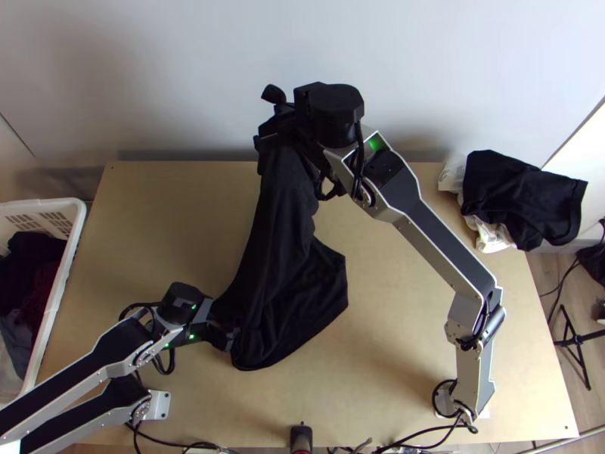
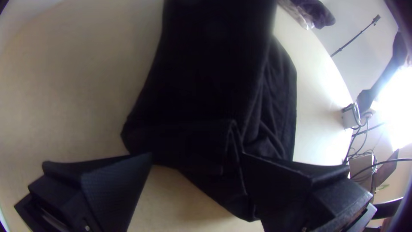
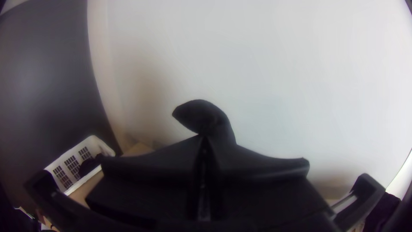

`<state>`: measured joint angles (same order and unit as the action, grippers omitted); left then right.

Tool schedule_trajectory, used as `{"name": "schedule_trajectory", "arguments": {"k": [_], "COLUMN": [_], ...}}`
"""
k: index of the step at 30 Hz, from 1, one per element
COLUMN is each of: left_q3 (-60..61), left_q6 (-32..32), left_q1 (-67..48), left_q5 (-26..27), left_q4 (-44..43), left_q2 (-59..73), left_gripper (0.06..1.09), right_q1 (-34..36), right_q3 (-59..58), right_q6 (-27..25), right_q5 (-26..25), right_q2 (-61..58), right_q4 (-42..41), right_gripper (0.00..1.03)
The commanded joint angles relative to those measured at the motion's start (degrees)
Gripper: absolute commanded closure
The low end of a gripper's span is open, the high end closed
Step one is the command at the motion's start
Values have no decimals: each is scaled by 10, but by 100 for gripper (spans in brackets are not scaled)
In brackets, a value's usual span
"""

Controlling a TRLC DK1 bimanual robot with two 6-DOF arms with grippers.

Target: Fold the t-shirt

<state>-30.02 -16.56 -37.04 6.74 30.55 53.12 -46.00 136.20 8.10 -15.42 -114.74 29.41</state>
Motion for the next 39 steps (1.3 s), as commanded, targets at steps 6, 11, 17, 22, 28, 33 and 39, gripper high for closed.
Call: {"name": "schedule_trajectory", "arguments": {"k": [6,11,17,22,28,33,39], "left_q3": [16,22,21,23,17,8,-55], "left_q6": [-24,-25,-38,-34,6,101,227], "left_q1": [-11,-38,-18,6,19,92,266], "left_q5": [-28,-33,-104,-125,-142,-154,-153], "left_q4": [-40,-34,-70,-84,-66,-59,-119], "left_q2": [21,23,43,51,-15,-87,-92], "left_gripper": [11,19,105,105,105,105,105], "right_q1": [0,3,2,-1,0,14,69], "right_q3": [-2,-2,-5,-7,-8,-6,-5], "right_q6": [1,1,1,2,1,-7,-11], "right_q5": [0,0,0,0,0,0,-12], "right_q2": [7,7,8,10,16,31,69], "right_q4": [6,6,6,9,11,9,5], "right_gripper": [100,100,100,100,100,100,100]}}
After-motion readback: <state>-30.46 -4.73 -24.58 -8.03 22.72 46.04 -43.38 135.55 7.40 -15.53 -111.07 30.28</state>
